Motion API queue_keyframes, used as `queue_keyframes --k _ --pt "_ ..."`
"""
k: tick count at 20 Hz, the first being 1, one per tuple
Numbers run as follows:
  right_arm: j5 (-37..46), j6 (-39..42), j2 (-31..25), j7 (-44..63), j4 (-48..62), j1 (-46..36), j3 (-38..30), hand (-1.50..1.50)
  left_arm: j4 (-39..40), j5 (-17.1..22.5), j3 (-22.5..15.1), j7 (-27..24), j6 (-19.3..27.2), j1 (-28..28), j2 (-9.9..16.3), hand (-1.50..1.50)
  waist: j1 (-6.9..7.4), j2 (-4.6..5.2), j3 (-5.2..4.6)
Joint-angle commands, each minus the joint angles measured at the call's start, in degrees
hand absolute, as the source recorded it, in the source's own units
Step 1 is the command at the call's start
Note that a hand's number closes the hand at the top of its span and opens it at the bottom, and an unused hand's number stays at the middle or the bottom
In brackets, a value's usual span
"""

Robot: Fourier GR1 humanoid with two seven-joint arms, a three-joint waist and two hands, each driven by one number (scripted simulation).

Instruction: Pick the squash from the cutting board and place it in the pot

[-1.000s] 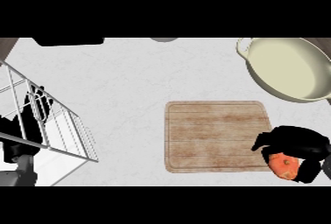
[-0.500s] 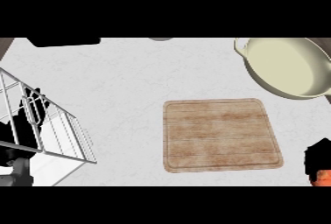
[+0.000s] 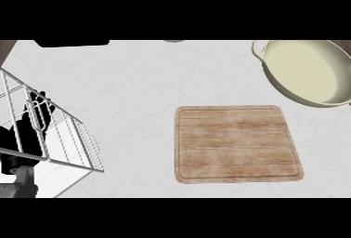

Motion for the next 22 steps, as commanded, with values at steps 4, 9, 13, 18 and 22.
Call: queue_keyframes --k 4,9,13,18,22 --pt "-12.94 10.22 -5.83 3.13 4.87 -0.73 -10.34 1.50 -3.17 -1.26 -1.71 -1.13 -1.47 -6.10 -0.34 0.00 3.03 0.10 0.93" --pt "-15.04 12.68 -4.81 8.66 9.88 -6.10 -8.97 1.50 -4.20 -1.82 -2.86 1.42 -1.87 -10.10 -0.05 0.00 5.63 0.67 1.05" --pt "-12.50 14.61 -3.69 10.28 16.34 -11.86 -6.90 1.50 -2.40 -1.19 -3.32 -0.52 -3.13 -8.76 -1.97 0.00 6.84 0.88 1.05" --pt "-11.94 16.73 2.40 12.61 21.44 -18.19 -3.51 1.50 -0.21 -2.54 -3.68 0.07 -1.79 -12.90 -2.97 0.00 7.38 1.16 1.13" --pt "0.90 -4.36 3.54 10.46 23.44 -23.07 -3.44 1.50 0.41 -2.37 -3.71 -1.12 -3.17 -11.98 -2.48 0.00 8.42 1.33 1.12"
